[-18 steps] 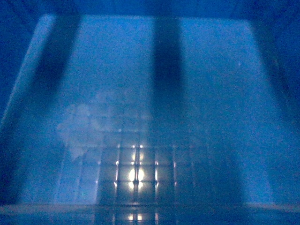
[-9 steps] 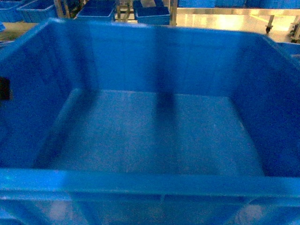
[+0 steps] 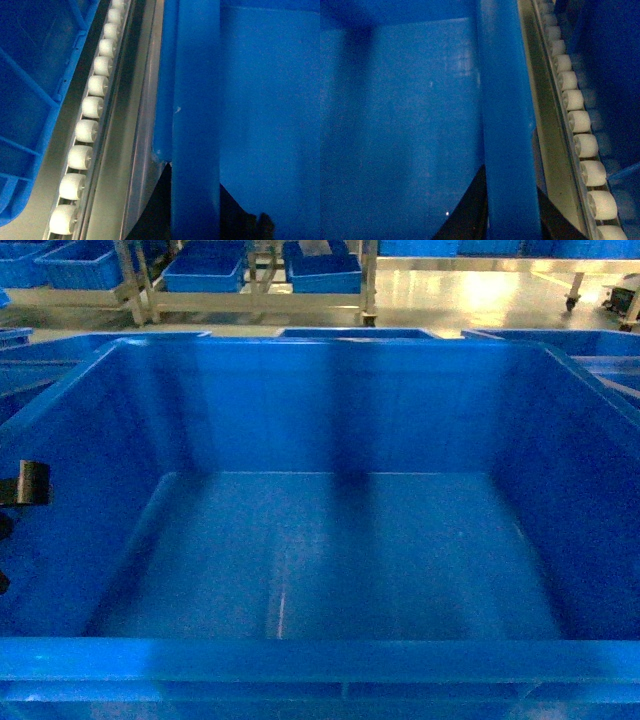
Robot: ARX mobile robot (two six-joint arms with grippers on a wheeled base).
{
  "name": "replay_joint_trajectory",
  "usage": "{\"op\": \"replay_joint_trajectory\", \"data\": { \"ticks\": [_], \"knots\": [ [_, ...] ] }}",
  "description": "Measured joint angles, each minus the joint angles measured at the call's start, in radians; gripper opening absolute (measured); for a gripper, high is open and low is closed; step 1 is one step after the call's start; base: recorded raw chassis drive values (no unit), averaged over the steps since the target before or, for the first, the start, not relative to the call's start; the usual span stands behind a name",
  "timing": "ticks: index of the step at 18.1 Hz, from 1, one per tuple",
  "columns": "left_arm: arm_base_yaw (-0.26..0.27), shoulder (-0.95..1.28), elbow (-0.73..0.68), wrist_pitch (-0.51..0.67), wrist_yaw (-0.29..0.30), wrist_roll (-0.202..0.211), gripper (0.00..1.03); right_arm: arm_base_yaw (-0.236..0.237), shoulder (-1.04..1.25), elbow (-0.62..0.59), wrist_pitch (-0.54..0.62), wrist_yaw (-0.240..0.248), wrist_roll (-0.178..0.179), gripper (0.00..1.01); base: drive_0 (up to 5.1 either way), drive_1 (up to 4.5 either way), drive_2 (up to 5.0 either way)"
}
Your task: Place box next to blue box on left shelf
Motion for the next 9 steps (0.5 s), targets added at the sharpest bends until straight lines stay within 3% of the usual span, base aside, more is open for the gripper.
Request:
{"op": "replay_joint_trajectory", "data": {
  "ticks": [1,2,3,6,7,9],
  "knots": [
    [-0.005,-0.003,-0.006,0.006,-0.016,0.006,0.2,0.008,-0.01,0.0,0.002,0.032,0.021,0.23,0.0,0.0,0.0],
    [-0.029,-0.087,-0.021,0.122,-0.085,0.03,0.46,0.029,-0.098,0.0,0.053,0.116,0.034,0.47,0.0,0.0,0.0],
    [-0.048,-0.178,-0.021,0.196,-0.098,0.026,0.59,0.05,-0.173,0.0,0.129,0.16,0.023,0.6,0.0,0.0,0.0],
    [-0.134,-0.322,-0.08,0.285,-0.151,0.052,0.88,0.136,-0.352,-0.064,0.229,0.286,-0.075,0.91,0.0,0.0,0.0],
    [-0.162,-0.354,-0.122,0.282,-0.174,0.06,0.97,0.153,-0.391,-0.096,0.215,0.324,-0.097,0.98,0.0,0.0,0.0],
    [-0.205,-0.427,-0.195,0.256,-0.237,0.08,0.97,0.204,-0.494,-0.187,0.136,0.41,-0.121,0.97,0.0,0.0,0.0]
  ]
}}
